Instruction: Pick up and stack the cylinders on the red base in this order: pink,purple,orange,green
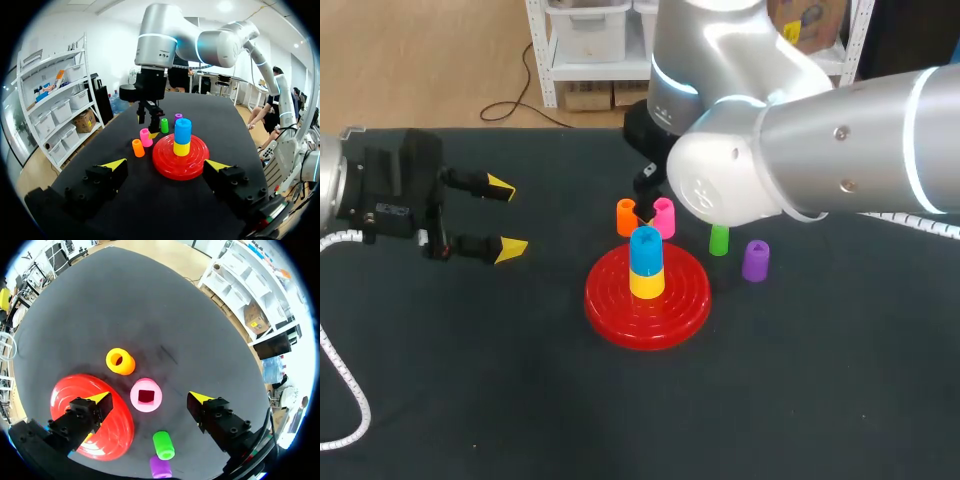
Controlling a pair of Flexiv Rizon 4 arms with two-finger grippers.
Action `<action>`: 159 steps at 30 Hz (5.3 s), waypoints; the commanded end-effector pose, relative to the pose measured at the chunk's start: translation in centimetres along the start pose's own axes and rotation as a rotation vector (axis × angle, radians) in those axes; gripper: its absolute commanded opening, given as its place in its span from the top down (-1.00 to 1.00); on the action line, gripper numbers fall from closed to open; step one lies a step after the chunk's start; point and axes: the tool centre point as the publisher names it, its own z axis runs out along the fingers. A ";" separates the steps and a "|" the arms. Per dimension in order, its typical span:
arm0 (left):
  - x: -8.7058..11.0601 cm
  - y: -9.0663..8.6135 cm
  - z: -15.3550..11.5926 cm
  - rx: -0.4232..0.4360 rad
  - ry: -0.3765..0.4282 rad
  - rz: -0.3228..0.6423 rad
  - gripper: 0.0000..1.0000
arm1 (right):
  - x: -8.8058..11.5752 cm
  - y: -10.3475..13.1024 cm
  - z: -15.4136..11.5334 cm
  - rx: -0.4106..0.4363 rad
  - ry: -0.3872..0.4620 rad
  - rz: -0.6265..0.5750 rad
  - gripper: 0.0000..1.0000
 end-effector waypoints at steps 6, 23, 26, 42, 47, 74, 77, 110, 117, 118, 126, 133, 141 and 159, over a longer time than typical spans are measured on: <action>0.2 0.0 0.0 -0.003 -0.006 0.002 -1.00 | -0.6 0.2 0.3 -0.028 -0.007 0.013 -0.35; 0.2 0.0 0.0 -0.003 -0.006 0.002 -1.00 | -0.5 0.3 0.3 -0.046 -0.017 0.024 0.30; 0.2 0.0 0.0 -0.003 -0.006 0.002 -1.00 | -0.5 0.2 0.3 -0.047 -0.020 0.023 0.83; 0.2 0.0 0.0 -0.003 -0.006 0.002 -1.00 | -1.4 0.1 -5.2 -0.033 -0.104 -0.033 1.00; 0.2 0.0 0.0 -0.003 -0.006 0.002 -1.00 | -2.0 0.9 -8.9 -0.039 -0.160 -0.110 1.00; 0.2 0.0 0.0 -0.003 -0.006 0.002 -1.00 | 1.8 7.5 -18.7 -0.122 -0.233 -0.434 1.00; 0.2 0.0 0.0 -0.003 -0.006 0.002 -1.00 | 2.3 7.9 -19.1 -0.148 -0.351 -0.420 1.00; 0.2 0.0 0.0 -0.003 -0.006 0.002 -1.00 | 4.2 8.6 -17.5 -0.159 -0.293 -0.460 1.00; 0.2 0.0 0.0 -0.003 -0.006 0.002 -1.00 | 4.4 9.3 -16.5 -0.115 -0.183 -0.478 1.00; 0.2 0.0 0.0 -0.003 -0.006 0.002 -1.00 | 4.4 9.3 -16.4 -0.103 -0.174 -0.484 1.00; 0.2 0.0 0.0 -0.003 -0.006 0.002 -1.00 | 4.4 9.7 -15.6 -0.066 -0.131 -0.495 1.00; 0.2 0.0 0.0 -0.003 -0.006 0.002 -1.00 | 3.7 10.2 -15.1 -0.032 -0.098 -0.500 1.00; 0.2 0.0 0.0 -0.003 -0.006 0.002 -1.00 | 3.4 10.5 -14.4 -0.028 -0.072 -0.494 1.00; 0.2 0.0 0.0 -0.003 -0.006 0.002 -1.00 | 3.1 10.8 -13.0 -0.029 -0.029 -0.466 1.00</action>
